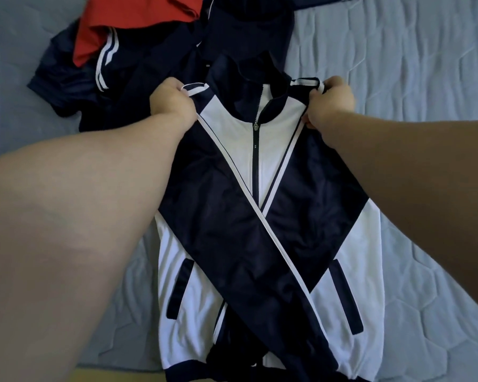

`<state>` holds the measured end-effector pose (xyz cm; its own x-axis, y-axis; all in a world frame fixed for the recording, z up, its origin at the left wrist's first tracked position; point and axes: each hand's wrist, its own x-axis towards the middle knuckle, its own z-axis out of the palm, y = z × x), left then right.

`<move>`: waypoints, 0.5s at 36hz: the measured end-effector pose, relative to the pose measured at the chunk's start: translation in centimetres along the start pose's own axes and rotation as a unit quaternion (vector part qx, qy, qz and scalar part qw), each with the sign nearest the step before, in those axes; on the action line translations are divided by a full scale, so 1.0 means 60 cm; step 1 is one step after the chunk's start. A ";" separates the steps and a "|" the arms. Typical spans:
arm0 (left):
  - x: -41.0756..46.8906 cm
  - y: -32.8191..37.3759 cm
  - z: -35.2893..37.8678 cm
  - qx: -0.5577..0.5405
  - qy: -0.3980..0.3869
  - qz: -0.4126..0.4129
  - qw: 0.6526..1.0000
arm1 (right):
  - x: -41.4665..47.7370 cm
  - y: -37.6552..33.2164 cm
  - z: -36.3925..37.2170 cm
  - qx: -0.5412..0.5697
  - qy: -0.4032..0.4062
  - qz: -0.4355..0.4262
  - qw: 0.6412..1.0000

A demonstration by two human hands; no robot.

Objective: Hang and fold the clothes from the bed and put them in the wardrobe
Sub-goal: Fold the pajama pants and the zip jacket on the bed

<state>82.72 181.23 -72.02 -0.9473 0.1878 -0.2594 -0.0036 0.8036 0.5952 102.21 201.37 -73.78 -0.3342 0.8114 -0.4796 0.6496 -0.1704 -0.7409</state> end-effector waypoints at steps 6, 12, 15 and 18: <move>-0.052 -0.004 -0.018 -0.058 -0.027 -0.013 0.998 | -0.052 -0.006 -0.026 -0.004 -0.013 -0.021 1.000; -0.164 -0.040 -0.060 -0.074 -0.062 -0.002 0.995 | -0.156 0.025 -0.071 -0.070 -0.019 -0.070 0.995; -0.233 -0.083 -0.080 -0.010 -0.049 0.058 0.997 | -0.224 0.065 -0.093 -0.105 -0.042 -0.107 0.988; -0.303 -0.136 -0.091 0.054 -0.041 0.109 0.992 | -0.292 0.112 -0.111 -0.130 -0.077 -0.135 0.979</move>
<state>98.23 168.17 -68.01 -0.8929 0.4048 -0.1971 0.2362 0.7939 0.5603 116.98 189.70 -67.23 -0.6032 0.7103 -0.3627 0.6690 0.2030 -0.7150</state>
